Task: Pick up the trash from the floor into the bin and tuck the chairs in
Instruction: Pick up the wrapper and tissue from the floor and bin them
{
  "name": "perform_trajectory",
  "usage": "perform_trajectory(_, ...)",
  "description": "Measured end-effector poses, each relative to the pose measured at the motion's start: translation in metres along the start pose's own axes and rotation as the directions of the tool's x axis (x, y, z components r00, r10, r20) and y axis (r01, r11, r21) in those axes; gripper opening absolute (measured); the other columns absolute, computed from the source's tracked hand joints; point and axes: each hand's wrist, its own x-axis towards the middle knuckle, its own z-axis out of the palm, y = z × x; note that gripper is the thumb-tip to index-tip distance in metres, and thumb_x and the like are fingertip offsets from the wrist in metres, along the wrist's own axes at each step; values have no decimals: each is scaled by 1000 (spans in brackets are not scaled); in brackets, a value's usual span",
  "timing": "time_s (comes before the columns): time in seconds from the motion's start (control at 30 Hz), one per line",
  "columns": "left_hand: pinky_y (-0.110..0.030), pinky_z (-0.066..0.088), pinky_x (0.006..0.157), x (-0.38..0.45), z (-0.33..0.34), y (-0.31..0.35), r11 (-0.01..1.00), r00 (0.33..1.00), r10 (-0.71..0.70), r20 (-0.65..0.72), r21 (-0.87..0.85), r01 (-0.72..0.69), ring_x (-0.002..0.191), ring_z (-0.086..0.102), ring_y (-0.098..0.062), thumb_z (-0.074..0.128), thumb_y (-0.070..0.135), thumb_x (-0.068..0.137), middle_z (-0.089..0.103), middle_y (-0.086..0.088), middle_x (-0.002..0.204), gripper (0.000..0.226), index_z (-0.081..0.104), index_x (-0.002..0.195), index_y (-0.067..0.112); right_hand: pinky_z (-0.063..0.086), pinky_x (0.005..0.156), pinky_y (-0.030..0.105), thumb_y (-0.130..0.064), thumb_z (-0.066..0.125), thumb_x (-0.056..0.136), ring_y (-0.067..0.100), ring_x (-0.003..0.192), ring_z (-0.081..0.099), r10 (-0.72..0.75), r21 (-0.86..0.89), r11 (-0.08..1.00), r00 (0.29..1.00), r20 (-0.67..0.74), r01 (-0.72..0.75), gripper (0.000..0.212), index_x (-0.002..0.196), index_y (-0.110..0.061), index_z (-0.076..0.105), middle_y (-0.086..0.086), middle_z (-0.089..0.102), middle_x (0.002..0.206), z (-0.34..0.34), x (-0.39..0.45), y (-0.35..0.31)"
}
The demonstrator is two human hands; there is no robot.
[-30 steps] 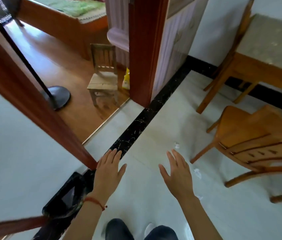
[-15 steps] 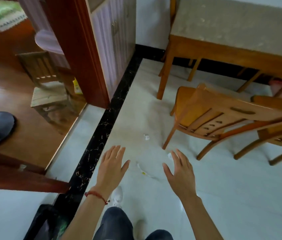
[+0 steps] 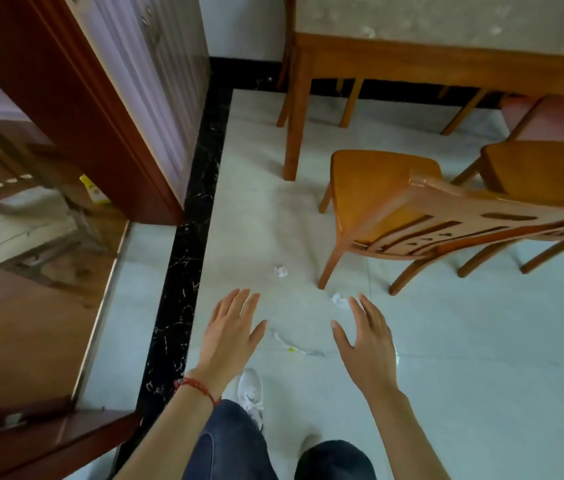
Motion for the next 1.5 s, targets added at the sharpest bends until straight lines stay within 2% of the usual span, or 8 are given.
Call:
perform_trajectory(0.1,-39,25,111,19,8,-6,1000,999,24,37,-11,-24,135,34,-29,46,35,92,44,-14,141,51,40,134,7,30,107,36,-35,53,88,24,135,32,17,14,1000,1000,7,-17,53,134,-12,40,9,36,147,8,10,0)
perform_trajectory(0.4,-41,27,109,69,65,-13,999,998,6,68,-40,-3,133,37,-31,48,33,91,47,-15,139,50,43,132,6,29,108,37,-36,53,88,24,136,31,73,70,995,995,75,-78,56,136,-13,38,9,37,146,49,56,43)
perform_trajectory(0.6,-40,25,109,107,140,-36,997,997,-50,64,-62,54,133,36,-32,50,31,90,46,-16,139,50,42,132,5,31,107,38,-39,52,88,23,136,30,73,65,995,989,129,-82,56,136,-15,38,6,36,147,117,97,96)
perform_trajectory(0.73,-43,31,105,132,207,-62,997,997,-40,71,-66,44,129,42,-35,56,27,88,51,-17,135,48,47,128,4,33,105,40,-38,53,87,24,135,32,49,70,996,987,156,-60,54,134,-14,40,6,37,146,182,123,135)
perform_trajectory(0.97,-41,31,107,160,342,-119,996,989,-21,146,-78,32,131,39,-33,40,40,90,49,-16,137,53,47,129,5,40,99,43,-27,64,83,31,124,48,-142,2,990,972,188,144,49,125,-5,52,13,49,136,311,157,200)
perform_trajectory(1.17,-36,22,111,178,451,-157,995,982,31,185,-94,-14,137,30,-27,49,33,91,41,-12,143,50,42,134,8,47,93,44,-23,69,79,32,115,56,-313,-33,946,936,160,322,47,118,-1,57,17,56,127,420,170,257)
perform_trajectory(1.37,-33,19,112,183,534,-190,995,980,46,193,-92,-28,139,25,-23,47,34,91,38,-8,146,51,39,136,12,50,90,42,-35,51,85,31,110,60,-416,-60,899,889,189,433,45,115,-2,60,16,60,123,507,165,309)
perform_trajectory(1.5,-34,21,111,182,577,-204,992,983,36,180,-127,-14,137,28,-25,50,32,90,41,-10,144,49,42,133,11,49,90,42,-28,62,81,31,111,59,-401,-21,912,900,171,410,43,114,-1,61,16,60,123,551,159,338)
